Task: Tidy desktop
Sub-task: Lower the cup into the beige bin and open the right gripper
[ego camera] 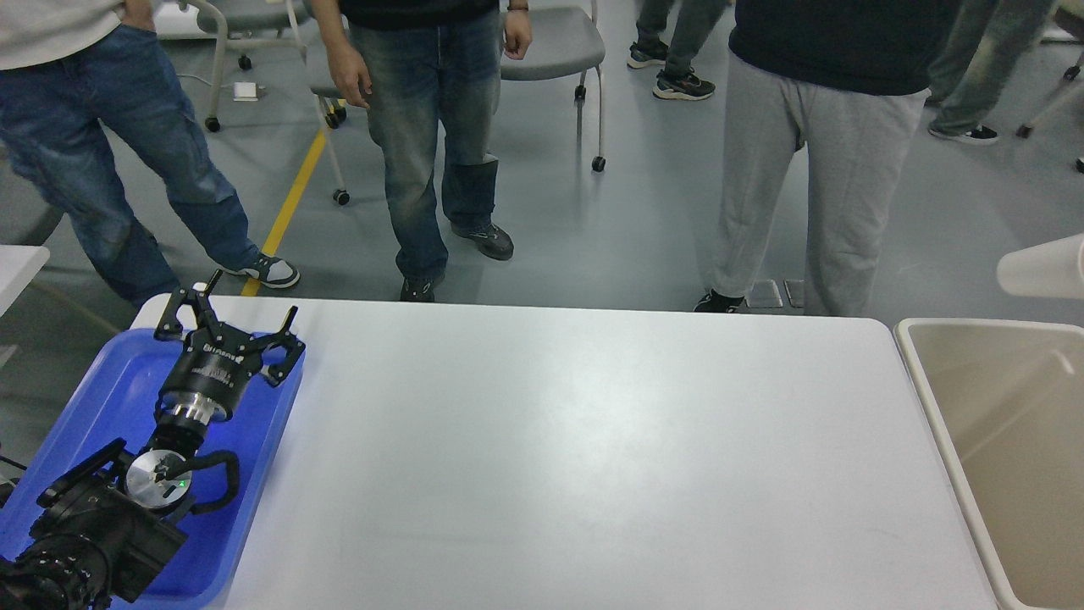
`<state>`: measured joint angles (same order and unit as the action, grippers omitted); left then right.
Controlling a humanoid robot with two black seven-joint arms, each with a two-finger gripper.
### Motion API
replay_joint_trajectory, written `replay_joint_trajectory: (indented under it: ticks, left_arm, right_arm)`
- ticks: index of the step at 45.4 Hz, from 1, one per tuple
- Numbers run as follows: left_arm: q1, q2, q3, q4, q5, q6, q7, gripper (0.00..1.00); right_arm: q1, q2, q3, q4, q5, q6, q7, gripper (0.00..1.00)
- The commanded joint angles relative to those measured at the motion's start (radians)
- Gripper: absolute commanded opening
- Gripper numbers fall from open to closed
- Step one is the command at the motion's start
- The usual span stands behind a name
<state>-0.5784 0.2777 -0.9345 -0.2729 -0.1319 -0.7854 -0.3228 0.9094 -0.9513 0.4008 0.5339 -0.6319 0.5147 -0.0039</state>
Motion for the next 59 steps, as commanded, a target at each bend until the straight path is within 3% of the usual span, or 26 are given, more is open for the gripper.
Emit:
replay_joint_trajectory:
  ticks: [1, 8, 16, 23, 44, 59]
  left_arm:
    - [0.0, 0.0, 0.0, 0.0, 0.0, 0.0, 0.001, 1.0]
    - [0.0, 0.0, 0.0, 0.0, 0.0, 0.0, -0.001, 1.0]
    - [0.0, 0.0, -0.001, 0.0, 0.0, 0.0, 0.001, 1.0]
    - [0.0, 0.0, 0.0, 0.0, 0.0, 0.0, -0.001, 1.0]
    - [0.0, 0.0, 0.0, 0.0, 0.0, 0.0, -0.001, 1.0]
    - [0.0, 0.0, -0.001, 0.0, 0.0, 0.0, -0.001, 1.0]
  right_arm:
    - [-0.052, 0.276, 0.003, -0.395, 0.141, -0.148, 0.002, 0.0]
    - [-0.056, 0.419, 0.003, -0.58, 0.231, -0.248, -0.002, 0.0]
    - [-0.102, 0.483, 0.003, -0.592, 0.346, -0.436, -0.018, 0.0]
    - [-0.132, 0.523, 0.01, -0.592, 0.461, -0.528, -0.076, 0.0]
    - [-0.211, 0.586, 0.016, -0.588, 0.679, -0.591, -0.149, 0.0]
    - [-0.239, 0.602, 0.026, -0.586, 0.739, -0.604, -0.153, 0.0]
